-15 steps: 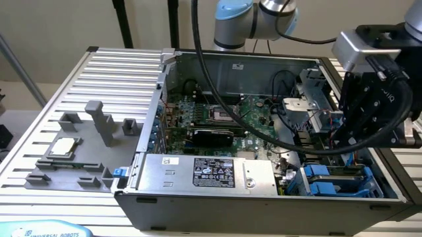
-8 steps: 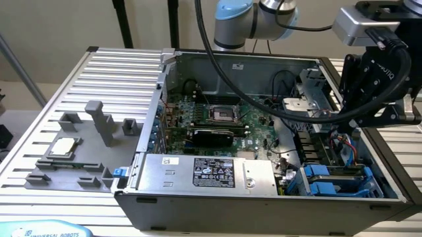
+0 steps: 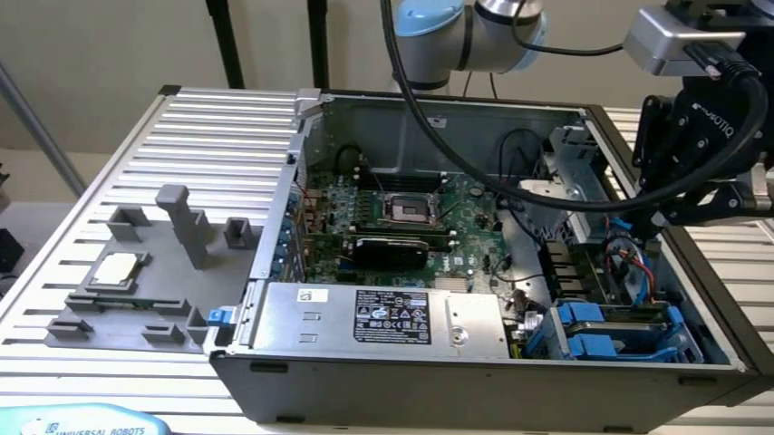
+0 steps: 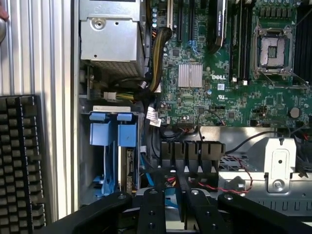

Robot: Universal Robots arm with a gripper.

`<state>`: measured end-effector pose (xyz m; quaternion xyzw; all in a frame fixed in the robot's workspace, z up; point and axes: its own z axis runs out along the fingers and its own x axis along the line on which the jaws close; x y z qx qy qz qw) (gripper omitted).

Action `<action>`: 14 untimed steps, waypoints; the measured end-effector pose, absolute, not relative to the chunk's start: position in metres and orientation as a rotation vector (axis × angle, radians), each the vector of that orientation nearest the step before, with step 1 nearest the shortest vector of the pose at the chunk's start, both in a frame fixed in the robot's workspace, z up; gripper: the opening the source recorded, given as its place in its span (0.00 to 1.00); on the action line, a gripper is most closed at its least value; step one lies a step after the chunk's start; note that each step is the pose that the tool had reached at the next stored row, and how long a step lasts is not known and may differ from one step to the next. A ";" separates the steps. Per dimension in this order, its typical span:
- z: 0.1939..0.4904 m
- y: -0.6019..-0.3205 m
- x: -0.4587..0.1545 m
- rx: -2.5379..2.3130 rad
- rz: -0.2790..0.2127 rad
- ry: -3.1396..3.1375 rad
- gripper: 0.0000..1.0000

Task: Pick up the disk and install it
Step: 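Insert the second disk wire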

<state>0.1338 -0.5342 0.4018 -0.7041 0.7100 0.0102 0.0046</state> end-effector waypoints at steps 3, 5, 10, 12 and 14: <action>0.400 -0.532 0.136 -2.207 0.016 2.236 0.24; 0.399 -0.530 0.137 -2.209 0.004 2.245 0.24; 0.396 -0.527 0.139 -2.216 -0.031 2.269 0.24; 0.395 -0.526 0.140 -2.220 -0.048 2.279 0.24; 0.394 -0.526 0.141 -2.225 -0.066 2.290 0.24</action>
